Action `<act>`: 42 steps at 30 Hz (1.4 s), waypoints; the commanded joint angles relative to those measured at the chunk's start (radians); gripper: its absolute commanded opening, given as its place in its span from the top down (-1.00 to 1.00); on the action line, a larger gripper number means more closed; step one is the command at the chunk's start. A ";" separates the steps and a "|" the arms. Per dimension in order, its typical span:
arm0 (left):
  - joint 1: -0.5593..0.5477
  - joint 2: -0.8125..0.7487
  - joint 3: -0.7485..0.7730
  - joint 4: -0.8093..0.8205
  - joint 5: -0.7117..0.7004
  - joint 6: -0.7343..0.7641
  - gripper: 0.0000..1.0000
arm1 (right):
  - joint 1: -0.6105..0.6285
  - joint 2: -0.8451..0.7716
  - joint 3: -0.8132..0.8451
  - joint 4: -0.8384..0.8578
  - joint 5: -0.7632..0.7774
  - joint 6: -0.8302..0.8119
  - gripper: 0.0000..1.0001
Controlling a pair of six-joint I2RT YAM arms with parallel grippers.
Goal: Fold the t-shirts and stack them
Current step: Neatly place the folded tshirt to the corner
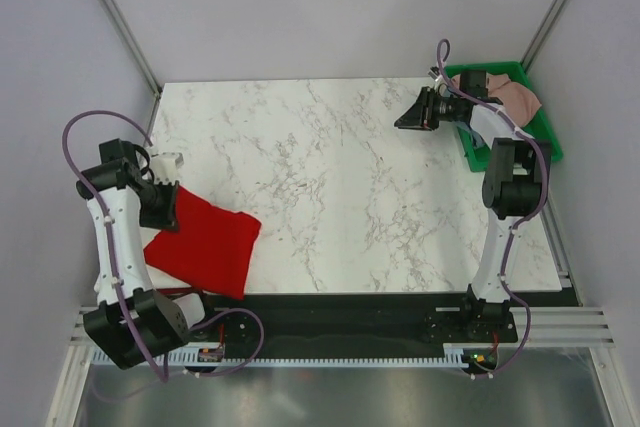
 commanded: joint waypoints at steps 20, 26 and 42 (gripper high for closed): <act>0.086 -0.115 0.254 -0.186 -0.252 0.245 0.95 | 0.009 0.028 0.038 0.031 -0.093 -0.001 0.30; 0.164 -0.077 0.277 -0.124 -0.269 0.347 0.95 | 0.017 0.026 0.031 0.037 -0.098 -0.001 0.31; 0.241 0.066 0.119 0.219 -0.349 0.399 0.95 | 0.031 0.025 0.031 0.069 -0.097 0.025 0.32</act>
